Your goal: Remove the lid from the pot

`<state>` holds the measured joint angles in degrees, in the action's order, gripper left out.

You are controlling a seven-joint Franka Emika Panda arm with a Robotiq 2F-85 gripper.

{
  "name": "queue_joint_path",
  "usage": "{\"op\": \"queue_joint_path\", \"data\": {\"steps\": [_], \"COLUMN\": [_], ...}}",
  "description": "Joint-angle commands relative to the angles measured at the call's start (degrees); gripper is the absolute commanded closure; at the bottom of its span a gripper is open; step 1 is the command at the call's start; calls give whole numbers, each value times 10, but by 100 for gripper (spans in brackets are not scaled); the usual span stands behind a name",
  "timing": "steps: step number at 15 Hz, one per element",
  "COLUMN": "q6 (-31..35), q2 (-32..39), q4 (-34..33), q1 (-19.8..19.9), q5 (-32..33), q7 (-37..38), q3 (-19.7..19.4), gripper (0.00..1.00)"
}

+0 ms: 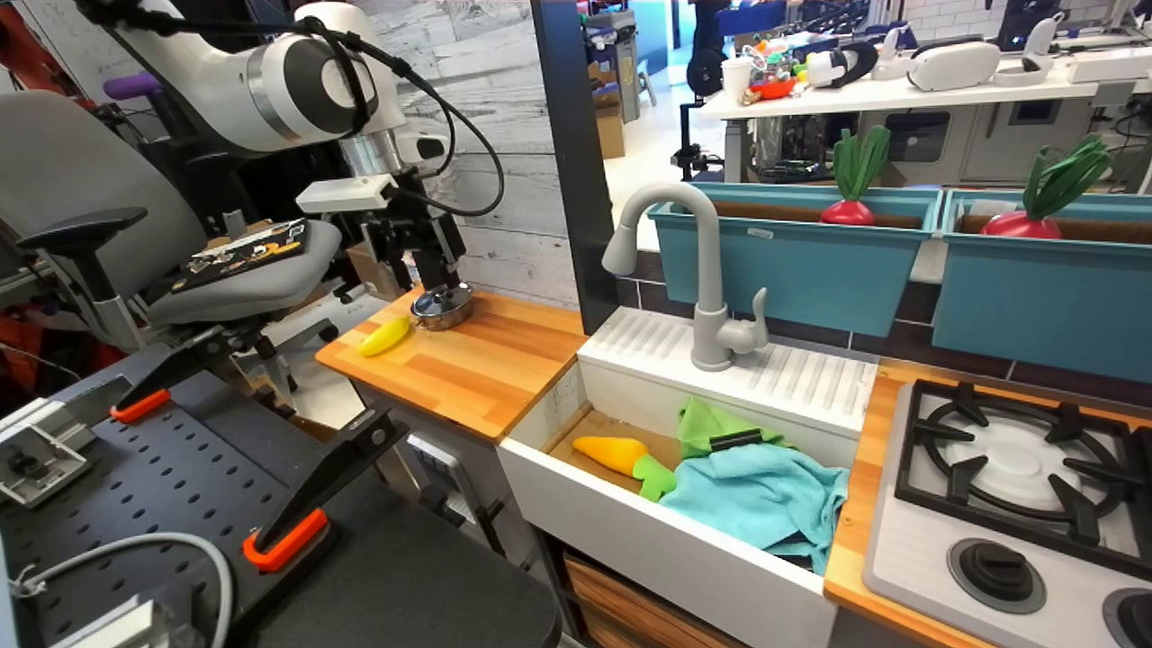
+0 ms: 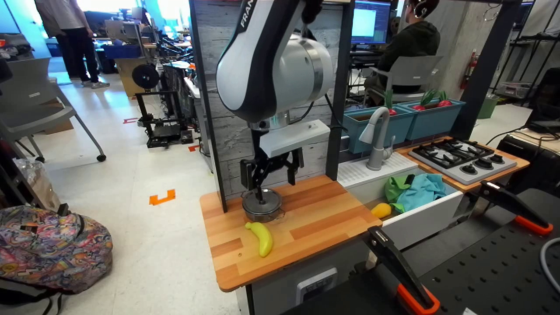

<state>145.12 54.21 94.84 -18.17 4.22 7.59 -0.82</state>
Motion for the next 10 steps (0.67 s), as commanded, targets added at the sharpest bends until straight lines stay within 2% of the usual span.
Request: {"op": "queue_joint_path", "data": {"steps": [1, 7, 8, 10], "q6": [-23, -29, -32, -38], "q2": [36, 73, 78, 86], "q4": [-54, -95, -102, -113], "q1": [-9, -15, -16, -17], "q5": [21, 29, 29, 30], "q7": [18, 20, 21, 20], "q3": [-10, -14, -15, -16], "gripper": [0, 0, 25, 34]}}
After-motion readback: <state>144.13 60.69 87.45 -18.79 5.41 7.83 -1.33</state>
